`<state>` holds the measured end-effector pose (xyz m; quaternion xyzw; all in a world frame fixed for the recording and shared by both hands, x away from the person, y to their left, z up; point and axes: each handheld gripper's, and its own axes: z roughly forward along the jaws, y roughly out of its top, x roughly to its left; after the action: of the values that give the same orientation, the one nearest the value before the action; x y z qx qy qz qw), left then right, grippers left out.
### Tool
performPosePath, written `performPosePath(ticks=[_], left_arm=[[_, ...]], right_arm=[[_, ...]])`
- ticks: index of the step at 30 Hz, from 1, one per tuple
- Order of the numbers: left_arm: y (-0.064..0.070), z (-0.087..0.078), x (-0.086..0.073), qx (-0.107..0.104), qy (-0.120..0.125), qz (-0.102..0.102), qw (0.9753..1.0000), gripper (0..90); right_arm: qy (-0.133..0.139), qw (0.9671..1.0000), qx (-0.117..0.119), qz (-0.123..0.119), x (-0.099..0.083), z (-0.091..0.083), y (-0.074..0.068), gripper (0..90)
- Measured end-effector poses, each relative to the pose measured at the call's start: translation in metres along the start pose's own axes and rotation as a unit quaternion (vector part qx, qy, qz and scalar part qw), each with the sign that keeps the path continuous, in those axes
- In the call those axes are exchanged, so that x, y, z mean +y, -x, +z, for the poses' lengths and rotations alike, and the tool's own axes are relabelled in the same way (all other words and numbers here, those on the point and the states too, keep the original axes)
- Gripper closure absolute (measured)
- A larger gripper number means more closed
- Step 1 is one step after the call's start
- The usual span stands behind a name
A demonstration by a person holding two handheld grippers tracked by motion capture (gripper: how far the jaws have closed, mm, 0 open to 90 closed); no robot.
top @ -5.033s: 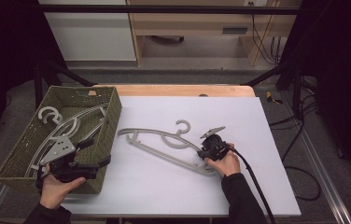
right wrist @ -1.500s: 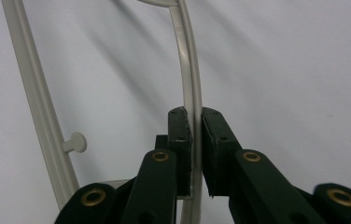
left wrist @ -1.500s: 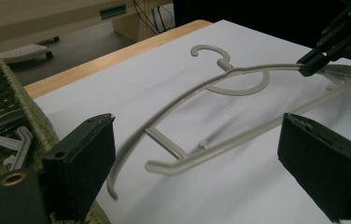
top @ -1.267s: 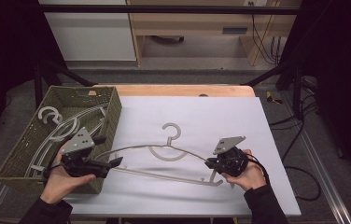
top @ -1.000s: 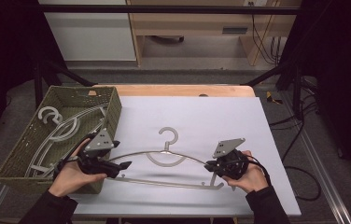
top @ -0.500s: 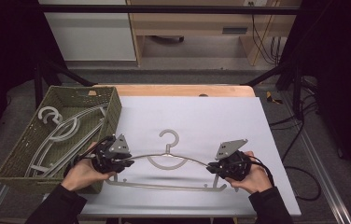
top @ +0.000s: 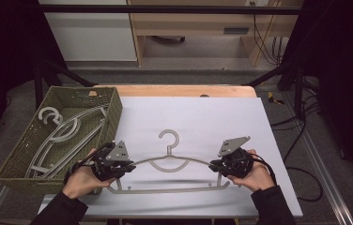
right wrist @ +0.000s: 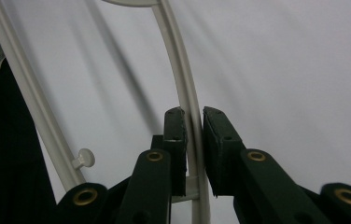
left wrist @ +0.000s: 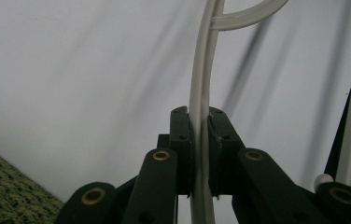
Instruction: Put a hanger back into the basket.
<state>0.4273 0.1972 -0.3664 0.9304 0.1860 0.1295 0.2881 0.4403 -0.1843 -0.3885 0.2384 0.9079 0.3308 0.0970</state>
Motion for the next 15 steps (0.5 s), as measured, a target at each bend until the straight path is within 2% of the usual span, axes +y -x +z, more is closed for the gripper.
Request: performPosePath(ticks=[2,4,6,7,9,10,11,13,15], left_arm=[[0.002,0.000,-0.001,0.006,0.012,-0.008,0.9999,82.1],[0.003,0.000,-0.001,0.011,0.021,-0.017,0.9996,82.2],[0.002,0.000,-0.001,0.022,0.026,-0.026,0.9991,82.2],[0.001,-0.001,-0.002,0.028,0.030,-0.035,0.9986,82.2],[-0.002,-0.002,-0.002,0.041,0.032,-0.045,0.9976,82.2],[-0.002,-0.002,-0.002,0.048,0.033,-0.051,0.9970,82.1],[-0.003,-0.003,-0.003,0.059,0.040,-0.061,0.9956,82.1],[-0.004,-0.005,-0.004,0.073,0.047,-0.069,0.9938,82.1],[-0.005,-0.009,-0.004,0.086,0.064,-0.084,0.9907,82.1]], right_arm=[[0.008,0.9999,-0.011,0.005,0.000,-0.002,0.002,76.4],[0.030,0.9993,-0.016,0.015,-0.001,-0.005,0.005,70.6],[0.057,0.9973,-0.032,0.033,-0.003,-0.010,0.006,65.7],[0.068,0.9961,-0.038,0.040,-0.004,-0.013,0.007,60.0],[0.095,0.9920,-0.060,0.057,-0.006,-0.020,0.008,54.8],[0.111,0.9886,-0.075,0.069,-0.008,-0.023,0.008,50.3],[0.125,0.9862,-0.081,0.073,-0.010,-0.026,0.009,47.7],[0.158,0.9780,-0.097,0.095,-0.015,-0.033,0.010,38.7],[0.178,0.9721,-0.108,0.108,-0.021,-0.039,0.011,34.4]])
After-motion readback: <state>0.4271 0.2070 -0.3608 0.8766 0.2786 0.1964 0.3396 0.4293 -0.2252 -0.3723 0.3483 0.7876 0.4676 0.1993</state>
